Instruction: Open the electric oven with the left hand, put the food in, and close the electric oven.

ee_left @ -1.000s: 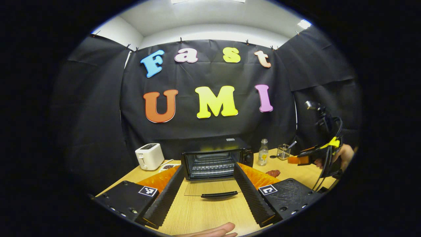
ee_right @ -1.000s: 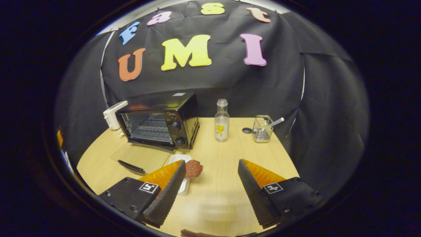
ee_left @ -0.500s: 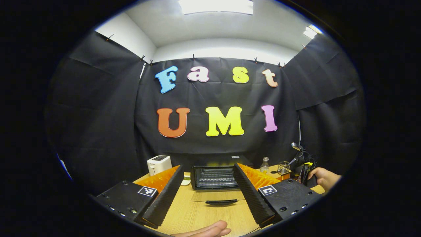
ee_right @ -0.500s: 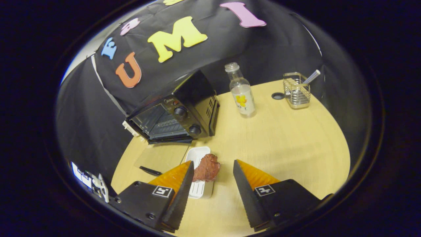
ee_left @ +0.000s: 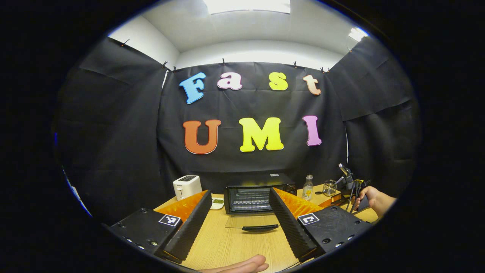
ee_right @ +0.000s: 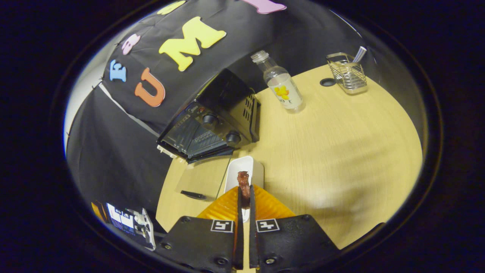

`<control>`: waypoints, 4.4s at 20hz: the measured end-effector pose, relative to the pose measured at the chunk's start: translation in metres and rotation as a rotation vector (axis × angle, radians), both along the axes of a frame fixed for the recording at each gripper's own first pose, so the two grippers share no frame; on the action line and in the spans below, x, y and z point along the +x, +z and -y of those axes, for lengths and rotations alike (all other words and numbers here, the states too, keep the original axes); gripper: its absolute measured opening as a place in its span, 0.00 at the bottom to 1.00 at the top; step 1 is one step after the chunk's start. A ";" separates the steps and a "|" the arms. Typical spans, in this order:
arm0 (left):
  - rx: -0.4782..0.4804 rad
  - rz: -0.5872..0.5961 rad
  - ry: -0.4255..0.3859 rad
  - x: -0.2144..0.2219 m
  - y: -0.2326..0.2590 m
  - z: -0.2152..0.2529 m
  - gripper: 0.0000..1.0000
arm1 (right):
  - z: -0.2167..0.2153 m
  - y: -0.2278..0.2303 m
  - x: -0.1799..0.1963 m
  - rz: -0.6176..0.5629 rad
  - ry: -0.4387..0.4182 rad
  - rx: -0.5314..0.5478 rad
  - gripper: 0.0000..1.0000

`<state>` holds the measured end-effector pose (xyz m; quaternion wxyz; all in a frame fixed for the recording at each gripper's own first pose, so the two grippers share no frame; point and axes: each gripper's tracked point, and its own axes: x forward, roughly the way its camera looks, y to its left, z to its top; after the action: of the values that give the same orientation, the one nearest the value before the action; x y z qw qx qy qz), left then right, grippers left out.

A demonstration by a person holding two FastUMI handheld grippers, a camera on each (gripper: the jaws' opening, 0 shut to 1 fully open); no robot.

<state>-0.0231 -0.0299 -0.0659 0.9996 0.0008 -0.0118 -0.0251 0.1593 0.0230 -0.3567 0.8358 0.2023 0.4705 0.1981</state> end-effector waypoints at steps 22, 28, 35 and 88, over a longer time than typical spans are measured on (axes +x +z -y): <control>0.010 -0.049 0.085 -0.007 -0.033 -0.064 0.96 | -0.138 0.112 -0.004 0.783 0.150 -0.599 0.08; 0.009 -0.058 0.105 -0.013 -0.041 -0.082 0.96 | -0.199 0.086 -0.002 0.773 0.197 -0.545 0.07; -0.004 -0.051 0.127 -0.022 -0.045 -0.102 0.96 | -0.243 0.065 0.013 0.735 0.110 -0.420 0.08; -0.049 -0.073 0.065 -0.027 -0.083 -0.098 0.96 | -0.238 0.027 0.089 0.569 -0.243 -0.099 0.94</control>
<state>-0.0500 0.0680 -0.1487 0.9994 -0.0242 0.0241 0.0078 0.2479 0.2611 -0.3294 0.9603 0.1526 0.1991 0.1224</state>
